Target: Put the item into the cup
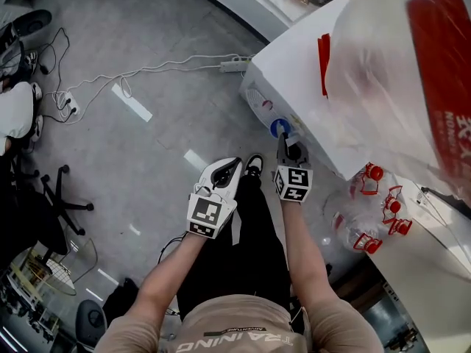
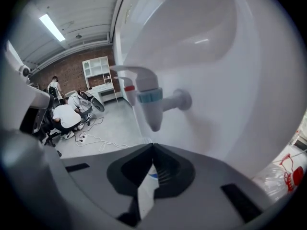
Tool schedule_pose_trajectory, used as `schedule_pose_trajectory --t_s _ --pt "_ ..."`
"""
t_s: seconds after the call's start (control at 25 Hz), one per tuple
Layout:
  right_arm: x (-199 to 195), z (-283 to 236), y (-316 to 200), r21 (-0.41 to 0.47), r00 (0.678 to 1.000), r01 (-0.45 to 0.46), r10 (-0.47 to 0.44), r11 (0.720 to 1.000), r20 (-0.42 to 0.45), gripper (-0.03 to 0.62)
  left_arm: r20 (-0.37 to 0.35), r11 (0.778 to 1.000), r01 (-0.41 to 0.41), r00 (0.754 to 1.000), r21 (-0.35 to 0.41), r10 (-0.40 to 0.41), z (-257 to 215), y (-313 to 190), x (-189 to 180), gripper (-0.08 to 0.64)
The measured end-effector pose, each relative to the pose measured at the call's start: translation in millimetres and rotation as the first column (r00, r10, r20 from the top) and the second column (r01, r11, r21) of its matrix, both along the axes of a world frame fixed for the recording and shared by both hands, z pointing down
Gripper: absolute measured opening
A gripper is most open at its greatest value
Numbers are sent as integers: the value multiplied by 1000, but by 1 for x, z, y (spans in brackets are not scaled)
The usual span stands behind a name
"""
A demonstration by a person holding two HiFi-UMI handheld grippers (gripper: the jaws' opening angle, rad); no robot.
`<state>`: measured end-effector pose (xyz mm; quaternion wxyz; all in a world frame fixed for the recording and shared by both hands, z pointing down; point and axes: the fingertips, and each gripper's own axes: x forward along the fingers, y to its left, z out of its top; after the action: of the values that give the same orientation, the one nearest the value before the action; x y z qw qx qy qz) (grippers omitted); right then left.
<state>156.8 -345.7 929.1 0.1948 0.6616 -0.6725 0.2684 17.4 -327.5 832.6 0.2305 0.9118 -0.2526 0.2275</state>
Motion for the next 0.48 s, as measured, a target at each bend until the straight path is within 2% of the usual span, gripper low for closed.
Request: schedule_pose_trajectory --t_s 0.48 --pt "5 29 -8 -38 997 -14 11 999 -75 12 28 999 33 999 -6 -33 5 0 -24 8"
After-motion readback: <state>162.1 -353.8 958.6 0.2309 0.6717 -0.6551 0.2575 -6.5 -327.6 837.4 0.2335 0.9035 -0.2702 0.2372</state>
